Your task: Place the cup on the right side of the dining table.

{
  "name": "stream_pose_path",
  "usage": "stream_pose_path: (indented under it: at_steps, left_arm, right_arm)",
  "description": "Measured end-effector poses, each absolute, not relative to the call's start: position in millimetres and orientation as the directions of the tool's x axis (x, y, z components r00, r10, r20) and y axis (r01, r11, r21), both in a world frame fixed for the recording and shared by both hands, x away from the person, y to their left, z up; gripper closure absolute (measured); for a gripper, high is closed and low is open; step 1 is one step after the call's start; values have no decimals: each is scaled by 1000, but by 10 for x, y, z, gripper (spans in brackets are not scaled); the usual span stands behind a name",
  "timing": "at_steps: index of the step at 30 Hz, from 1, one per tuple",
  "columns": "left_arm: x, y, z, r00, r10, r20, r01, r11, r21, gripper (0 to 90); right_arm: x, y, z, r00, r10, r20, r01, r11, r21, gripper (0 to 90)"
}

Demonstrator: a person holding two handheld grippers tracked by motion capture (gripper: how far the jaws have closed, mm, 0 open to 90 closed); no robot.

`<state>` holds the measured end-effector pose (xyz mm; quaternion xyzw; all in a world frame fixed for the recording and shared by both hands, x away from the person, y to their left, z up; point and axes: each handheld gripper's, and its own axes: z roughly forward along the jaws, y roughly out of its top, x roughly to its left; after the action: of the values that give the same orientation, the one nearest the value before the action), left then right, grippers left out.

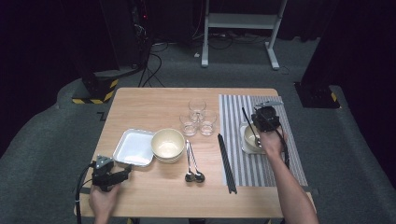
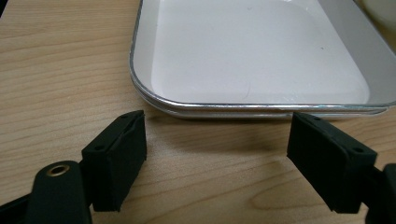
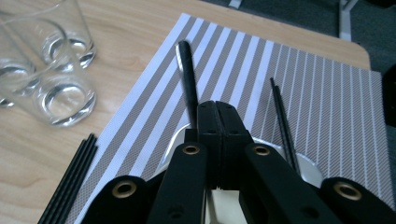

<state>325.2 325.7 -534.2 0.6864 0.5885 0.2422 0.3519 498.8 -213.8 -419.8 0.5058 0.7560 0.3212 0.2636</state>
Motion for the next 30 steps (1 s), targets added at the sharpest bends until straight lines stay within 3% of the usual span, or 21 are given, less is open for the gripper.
stream_pose_path:
  at_steps: [18, 30]
  left_arm:
    - [3258, 3262, -5340, 186, 979, -80, 638, -58, 768, 196]
    - [3261, 3259, -5340, 184, 980, -79, 638, -58, 768, 196]
  right_arm:
    - [5345, -2203, -4210, -329, 944, -35, 645, 252, 721, 900]
    - [5493, -2142, -4140, -326, 943, -66, 646, 273, 713, 900]
